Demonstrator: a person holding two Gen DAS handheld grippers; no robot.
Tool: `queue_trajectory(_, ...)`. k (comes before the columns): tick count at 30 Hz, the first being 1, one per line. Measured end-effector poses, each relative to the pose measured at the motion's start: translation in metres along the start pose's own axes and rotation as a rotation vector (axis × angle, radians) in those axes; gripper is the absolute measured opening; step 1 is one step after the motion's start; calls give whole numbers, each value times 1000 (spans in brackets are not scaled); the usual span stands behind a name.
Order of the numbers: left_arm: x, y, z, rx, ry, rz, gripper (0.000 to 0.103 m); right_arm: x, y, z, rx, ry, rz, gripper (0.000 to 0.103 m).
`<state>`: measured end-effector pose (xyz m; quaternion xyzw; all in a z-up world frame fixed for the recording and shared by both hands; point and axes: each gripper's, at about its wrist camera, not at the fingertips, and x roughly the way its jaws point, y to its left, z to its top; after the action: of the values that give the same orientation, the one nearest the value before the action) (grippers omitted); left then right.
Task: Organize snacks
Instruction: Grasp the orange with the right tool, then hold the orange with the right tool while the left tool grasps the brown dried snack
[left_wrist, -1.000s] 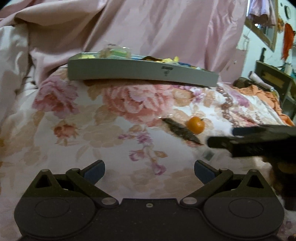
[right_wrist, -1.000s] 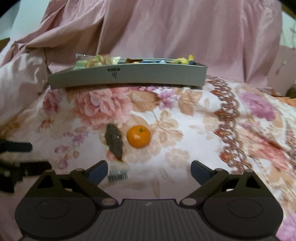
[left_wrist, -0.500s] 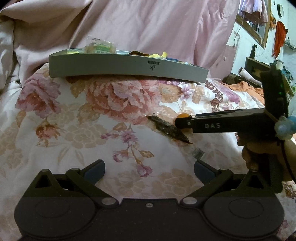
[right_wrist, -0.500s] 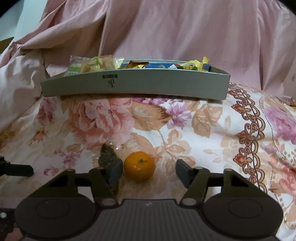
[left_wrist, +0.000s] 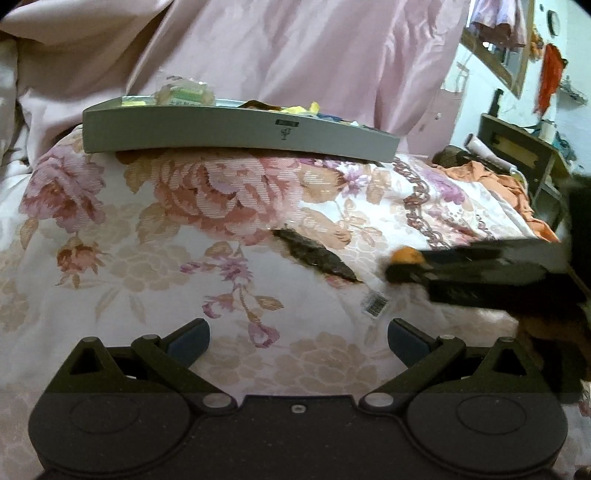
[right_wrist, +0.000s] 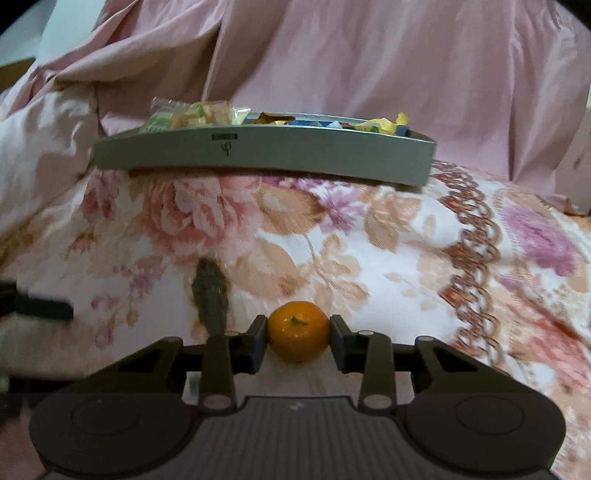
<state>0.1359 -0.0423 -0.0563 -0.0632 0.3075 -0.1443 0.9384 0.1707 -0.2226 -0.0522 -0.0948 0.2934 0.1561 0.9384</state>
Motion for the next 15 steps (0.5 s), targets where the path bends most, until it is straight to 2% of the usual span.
queue_trajectory(6,19,-4,21,-81,16,67,102,-19,-4,-21,29,20,-7,40)
queue_trajectory(8,29,-9,33,-95,10,64,102,-22,-4,-25,38,20,-5,40)
queue_trajectory(12,58,-27,52,-87,47,83,102,-28,-4,-33,34,17,1,40)
queue_trajectory(15,81,-39,57,-53,79,125,102,-32,-5,-40,55,10,10,40)
